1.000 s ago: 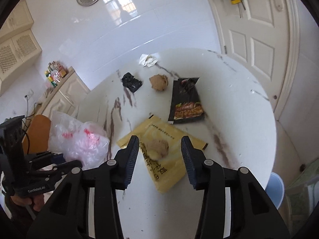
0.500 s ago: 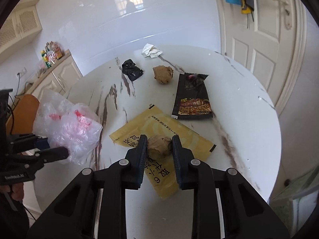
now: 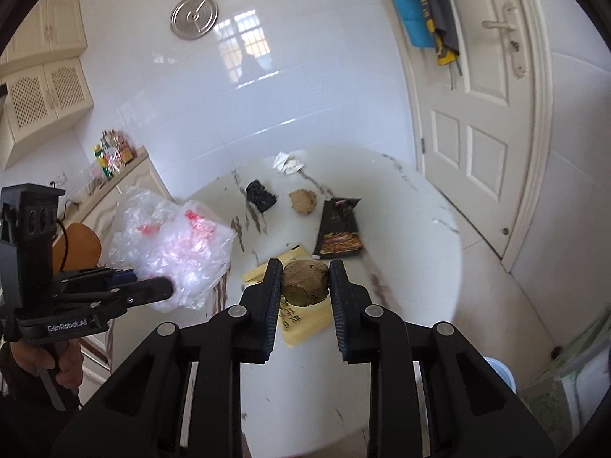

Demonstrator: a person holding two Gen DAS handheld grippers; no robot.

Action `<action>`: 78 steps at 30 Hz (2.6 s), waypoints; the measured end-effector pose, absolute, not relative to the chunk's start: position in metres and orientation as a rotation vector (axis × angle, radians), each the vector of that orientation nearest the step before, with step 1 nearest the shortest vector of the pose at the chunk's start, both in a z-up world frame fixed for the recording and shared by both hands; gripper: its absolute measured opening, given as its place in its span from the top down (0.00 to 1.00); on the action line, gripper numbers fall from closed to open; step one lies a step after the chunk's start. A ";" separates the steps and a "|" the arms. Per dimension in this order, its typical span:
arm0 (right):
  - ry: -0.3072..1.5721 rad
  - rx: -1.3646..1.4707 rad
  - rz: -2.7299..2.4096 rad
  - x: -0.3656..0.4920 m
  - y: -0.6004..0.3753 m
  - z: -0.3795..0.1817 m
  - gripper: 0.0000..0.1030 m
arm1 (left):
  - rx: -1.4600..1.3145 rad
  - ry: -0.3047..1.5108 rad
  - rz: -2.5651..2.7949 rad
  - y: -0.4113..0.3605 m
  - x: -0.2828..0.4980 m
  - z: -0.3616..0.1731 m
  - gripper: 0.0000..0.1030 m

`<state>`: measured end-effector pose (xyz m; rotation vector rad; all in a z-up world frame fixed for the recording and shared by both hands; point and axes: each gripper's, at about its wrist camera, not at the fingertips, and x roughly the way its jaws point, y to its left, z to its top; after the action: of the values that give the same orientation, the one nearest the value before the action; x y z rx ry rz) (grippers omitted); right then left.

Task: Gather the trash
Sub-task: 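Carry plastic bag and ginger to the blue bin and release both, then move both tools back over the table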

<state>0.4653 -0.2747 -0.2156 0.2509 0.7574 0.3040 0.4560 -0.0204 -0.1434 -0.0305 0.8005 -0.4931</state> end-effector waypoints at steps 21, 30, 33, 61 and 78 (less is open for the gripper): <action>0.800 0.449 -0.125 0.356 -0.507 -0.268 0.77 | 0.270 1.025 -0.770 -0.344 0.489 -0.214 0.71; 0.878 0.531 -0.141 0.369 -0.536 -0.326 0.77 | 0.282 1.030 -0.713 -0.362 0.530 -0.230 0.38; 0.891 0.542 -0.132 0.380 -0.535 -0.338 0.77 | 0.295 0.997 -0.688 -0.360 0.525 -0.227 0.36; 0.807 0.295 0.063 0.432 -0.384 -0.235 0.35 | 0.035 0.957 -0.221 -0.105 0.463 -0.190 0.07; 0.832 0.214 0.148 0.466 -0.322 -0.224 0.33 | 0.023 0.972 -0.227 -0.112 0.490 -0.204 0.32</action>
<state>0.4661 -0.3220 -0.2241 0.2140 0.8322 0.1475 0.4897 -0.1123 -0.2044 0.0228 0.9717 -0.2274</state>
